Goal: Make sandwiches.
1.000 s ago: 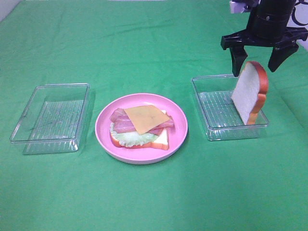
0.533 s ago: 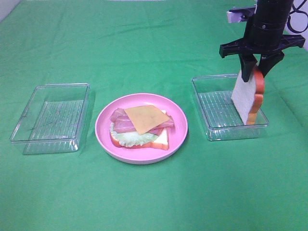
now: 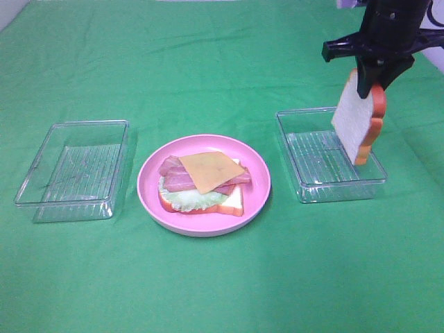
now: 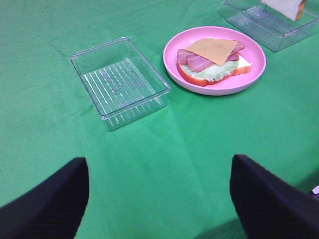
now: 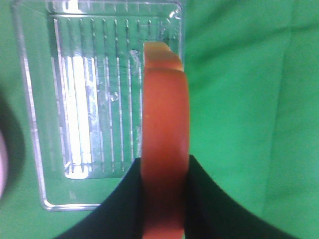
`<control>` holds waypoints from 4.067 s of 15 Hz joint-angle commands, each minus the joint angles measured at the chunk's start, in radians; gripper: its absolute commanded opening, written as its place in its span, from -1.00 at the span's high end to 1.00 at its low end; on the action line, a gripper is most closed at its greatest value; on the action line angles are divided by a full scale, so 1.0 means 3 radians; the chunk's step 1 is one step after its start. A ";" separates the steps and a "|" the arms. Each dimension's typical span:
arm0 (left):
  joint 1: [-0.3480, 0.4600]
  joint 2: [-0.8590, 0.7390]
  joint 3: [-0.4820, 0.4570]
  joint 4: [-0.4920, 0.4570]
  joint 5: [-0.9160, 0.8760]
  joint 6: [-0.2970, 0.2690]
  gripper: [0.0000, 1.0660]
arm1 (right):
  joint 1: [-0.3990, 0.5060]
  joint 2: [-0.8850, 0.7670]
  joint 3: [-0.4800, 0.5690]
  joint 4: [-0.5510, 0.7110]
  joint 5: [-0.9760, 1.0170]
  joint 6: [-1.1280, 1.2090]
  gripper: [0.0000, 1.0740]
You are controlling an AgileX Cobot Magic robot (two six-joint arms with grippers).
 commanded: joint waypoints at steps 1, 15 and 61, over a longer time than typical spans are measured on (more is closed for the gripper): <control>-0.0027 -0.0063 0.0007 -0.0010 -0.0030 0.0007 -0.40 | -0.0003 -0.0240 -0.0017 0.0383 0.0137 -0.0147 1.00; -0.0027 -0.0063 0.0007 -0.0010 -0.0030 0.0010 -0.40 | 0.0477 -0.0073 0.1393 0.3583 -0.1297 -0.1380 1.00; -0.0027 -0.0063 0.0007 -0.0050 -0.0030 0.0070 -0.40 | 0.0500 -0.6393 0.3877 0.0343 0.0043 -0.0487 -0.39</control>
